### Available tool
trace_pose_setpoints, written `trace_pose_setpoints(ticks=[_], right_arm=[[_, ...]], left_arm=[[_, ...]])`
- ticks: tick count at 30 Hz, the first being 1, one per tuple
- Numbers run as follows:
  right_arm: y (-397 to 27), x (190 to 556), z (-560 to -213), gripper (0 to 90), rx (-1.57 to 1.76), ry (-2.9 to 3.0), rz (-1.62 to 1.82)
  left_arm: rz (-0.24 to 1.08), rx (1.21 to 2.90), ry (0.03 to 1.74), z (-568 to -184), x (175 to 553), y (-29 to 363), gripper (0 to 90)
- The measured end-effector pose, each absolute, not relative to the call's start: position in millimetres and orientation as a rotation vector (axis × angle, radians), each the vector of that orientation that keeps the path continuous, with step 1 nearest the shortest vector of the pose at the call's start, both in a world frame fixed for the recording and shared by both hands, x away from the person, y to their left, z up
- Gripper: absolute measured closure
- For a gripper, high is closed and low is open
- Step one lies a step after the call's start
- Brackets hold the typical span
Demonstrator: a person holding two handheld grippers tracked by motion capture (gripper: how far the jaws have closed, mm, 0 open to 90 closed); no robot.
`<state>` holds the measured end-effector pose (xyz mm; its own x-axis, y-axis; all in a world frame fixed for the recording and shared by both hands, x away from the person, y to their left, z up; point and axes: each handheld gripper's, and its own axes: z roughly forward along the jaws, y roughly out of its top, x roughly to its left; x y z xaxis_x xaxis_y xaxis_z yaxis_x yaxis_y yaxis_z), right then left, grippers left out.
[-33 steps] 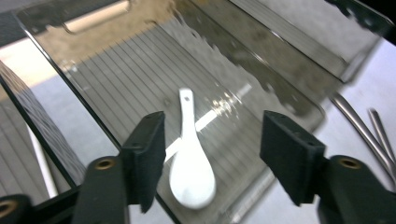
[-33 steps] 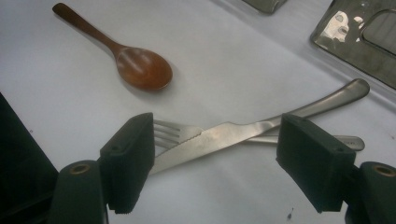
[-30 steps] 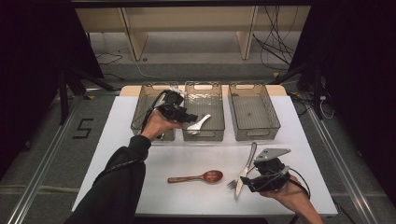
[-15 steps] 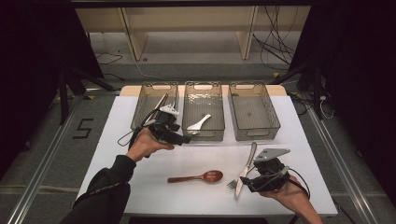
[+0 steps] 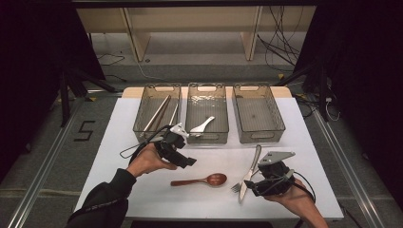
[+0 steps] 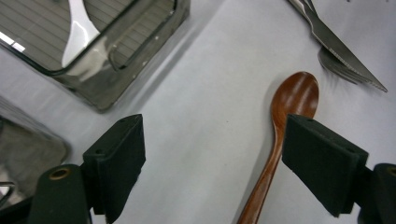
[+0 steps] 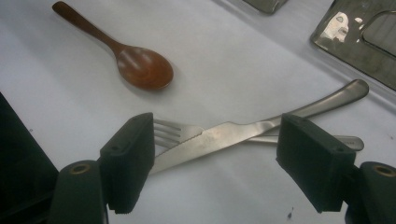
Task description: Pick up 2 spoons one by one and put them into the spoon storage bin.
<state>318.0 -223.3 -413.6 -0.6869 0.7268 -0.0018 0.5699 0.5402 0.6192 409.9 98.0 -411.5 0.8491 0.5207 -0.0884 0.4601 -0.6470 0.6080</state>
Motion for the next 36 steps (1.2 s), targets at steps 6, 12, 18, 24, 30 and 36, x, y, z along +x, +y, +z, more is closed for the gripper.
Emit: trace_pose_setpoints(ticks=[6, 12, 18, 24, 30, 36], right_arm=[[-223, 318, -414, 28.8, 1.085, 2.521, 0.871], [-222, 318, -414, 28.8, 1.085, 2.524, 0.870], [-222, 318, -414, 28.8, 1.086, 2.524, 0.869], [-222, 319, -415, 28.8, 1.083, 2.527, 0.867], [-223, 319, -415, 28.8, 1.086, 2.527, 0.867], [-222, 319, -415, 28.8, 1.080, 2.528, 0.865]], left_arm=[[0.112, 2.424, 0.678, -419, 402, 92, 20.5], [0.083, 2.468, 0.652, -425, 396, 85, 20.6], [0.079, 2.524, 0.605, -430, 392, 77, 24.1], [0.085, 2.566, 0.584, -436, 390, 72, 28.3], [0.065, 2.589, 0.561, -441, 387, 67, 35.2], [0.053, 2.620, 0.529, -447, 384, 62, 43.9]])
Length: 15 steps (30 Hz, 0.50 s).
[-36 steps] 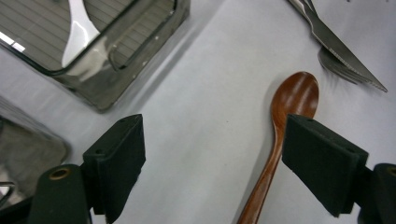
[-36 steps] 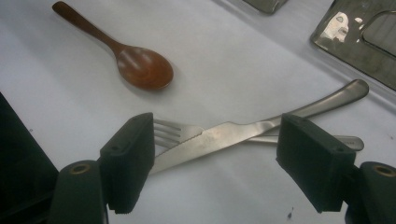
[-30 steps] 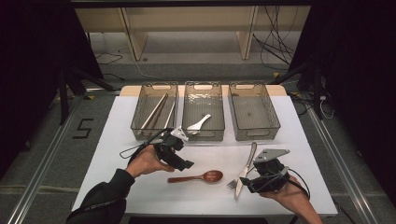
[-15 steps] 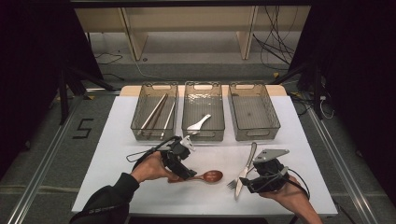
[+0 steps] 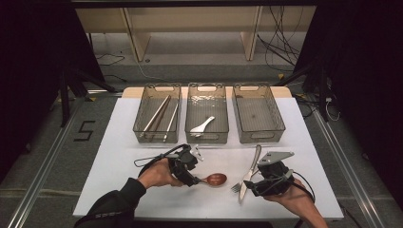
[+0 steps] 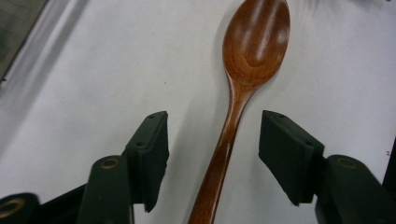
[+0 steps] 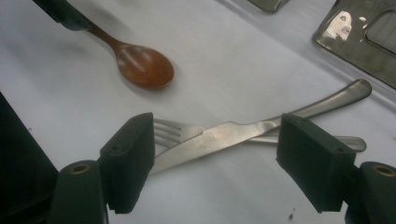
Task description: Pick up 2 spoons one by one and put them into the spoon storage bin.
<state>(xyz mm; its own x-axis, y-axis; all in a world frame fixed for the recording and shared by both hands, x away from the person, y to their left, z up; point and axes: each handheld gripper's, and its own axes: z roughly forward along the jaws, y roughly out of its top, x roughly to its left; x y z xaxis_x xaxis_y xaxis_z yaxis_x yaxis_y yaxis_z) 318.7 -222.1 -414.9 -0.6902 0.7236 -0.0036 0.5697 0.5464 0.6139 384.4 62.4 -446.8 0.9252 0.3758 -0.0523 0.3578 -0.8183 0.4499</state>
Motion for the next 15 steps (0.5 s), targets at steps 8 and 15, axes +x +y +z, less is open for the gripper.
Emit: trace_pose_setpoints(ticks=[8, 15], right_arm=[[-222.5, 318.8, -414.8, 28.8, 1.080, 2.528, 0.865], [-221.8, 318.3, -414.6, 28.8, 1.083, 2.529, 0.864]], left_arm=[[0.029, 2.668, 0.496, -454.8, 382.0, 56.8, 54.0], [0.019, 2.694, 0.477, -457.7, 381.6, 54.6, 62.1]])
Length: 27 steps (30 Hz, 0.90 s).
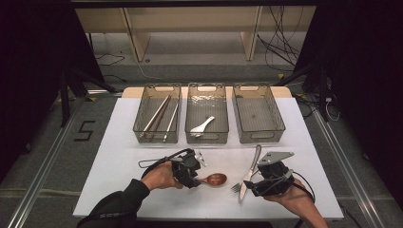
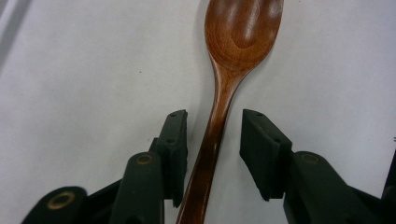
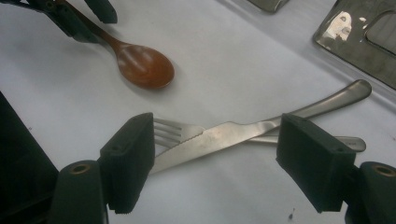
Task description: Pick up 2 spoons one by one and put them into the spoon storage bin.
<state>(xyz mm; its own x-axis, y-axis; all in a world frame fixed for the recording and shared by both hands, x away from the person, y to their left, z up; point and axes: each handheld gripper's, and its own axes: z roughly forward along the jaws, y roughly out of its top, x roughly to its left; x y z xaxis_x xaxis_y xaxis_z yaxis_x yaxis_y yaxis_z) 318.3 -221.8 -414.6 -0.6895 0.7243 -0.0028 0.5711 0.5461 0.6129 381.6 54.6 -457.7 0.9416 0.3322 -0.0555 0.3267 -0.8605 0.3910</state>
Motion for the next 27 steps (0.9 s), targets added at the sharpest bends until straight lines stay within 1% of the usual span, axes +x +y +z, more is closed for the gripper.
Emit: trace_pose_setpoints(ticks=[4, 13, 18, 21, 27], right_arm=[[-221.8, 318.5, -415.0, 28.9, 1.082, 2.531, 0.863], [-221.5, 318.3, -414.9, 28.9, 1.080, 2.533, 0.862], [-221.1, 318.4, -415.2, 29.0, 1.076, 2.536, 0.862], [-221.2, 318.5, -415.1, 28.9, 1.077, 2.534, 0.862], [-221.4, 318.6, -415.1, 29.0, 1.078, 2.533, 0.862]], left_arm=[[0.010, 2.710, 0.459, -460.6, 380.7, 52.0, 65.7], [0.033, 2.738, 0.440, -463.0, 380.9, 50.6, 74.1], [0.044, 2.754, 0.412, -462.7, 380.7, 49.5, 76.0], [0.040, 2.756, 0.398, -462.6, 381.0, 50.0, 78.9], [0.051, 2.760, 0.380, -462.4, 379.8, 49.5, 80.0]])
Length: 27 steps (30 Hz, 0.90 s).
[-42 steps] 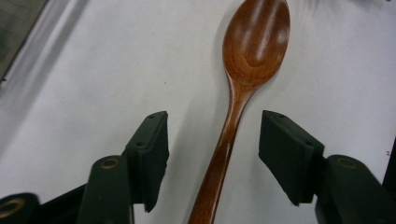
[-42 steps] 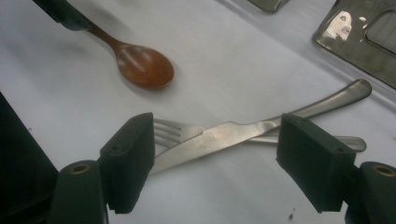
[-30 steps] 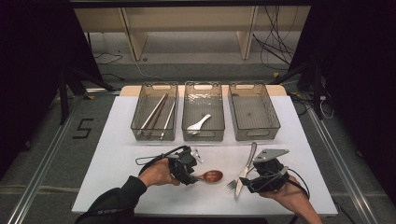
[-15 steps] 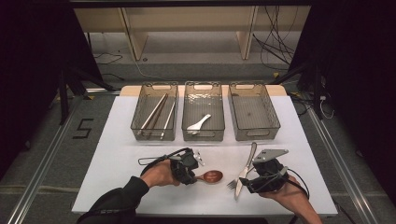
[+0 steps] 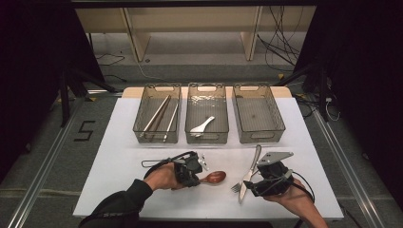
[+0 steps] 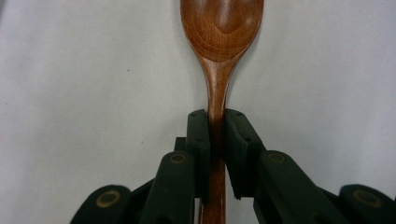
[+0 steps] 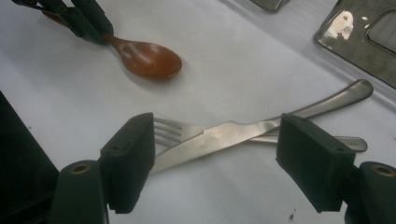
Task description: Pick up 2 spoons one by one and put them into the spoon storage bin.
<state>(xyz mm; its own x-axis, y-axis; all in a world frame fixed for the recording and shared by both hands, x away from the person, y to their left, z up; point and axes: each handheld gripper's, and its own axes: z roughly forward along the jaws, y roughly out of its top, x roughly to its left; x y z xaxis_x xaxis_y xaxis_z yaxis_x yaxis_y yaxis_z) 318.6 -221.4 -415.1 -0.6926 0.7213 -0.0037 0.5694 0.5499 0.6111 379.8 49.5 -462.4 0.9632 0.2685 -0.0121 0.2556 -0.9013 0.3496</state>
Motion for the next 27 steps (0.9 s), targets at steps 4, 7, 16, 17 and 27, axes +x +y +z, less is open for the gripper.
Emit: trace_pose_setpoints(ticks=[4, 7, 16, 17, 27], right_arm=[[-221, 319, -415, 28.9, 1.084, 2.532, 0.861], [-222, 319, -415, 28.9, 1.079, 2.528, 0.862], [-222, 319, -415, 28.9, 1.082, 2.526, 0.863], [-222, 319, -415, 29.0, 1.082, 2.526, 0.863], [-222, 319, -415, 28.9, 1.083, 2.528, 0.863]], left_arm=[[0.049, 2.741, 0.390, -463, 381, 51, 80.3], [0.058, 2.736, 0.397, -461, 382, 52, 80.4], [0.069, 2.649, 0.471, -448, 388, 60, 80.4], [0.071, 2.640, 0.476, -446, 389, 61, 80.4], [0.099, 2.571, 0.520, -433, 395, 70, 80.3]])
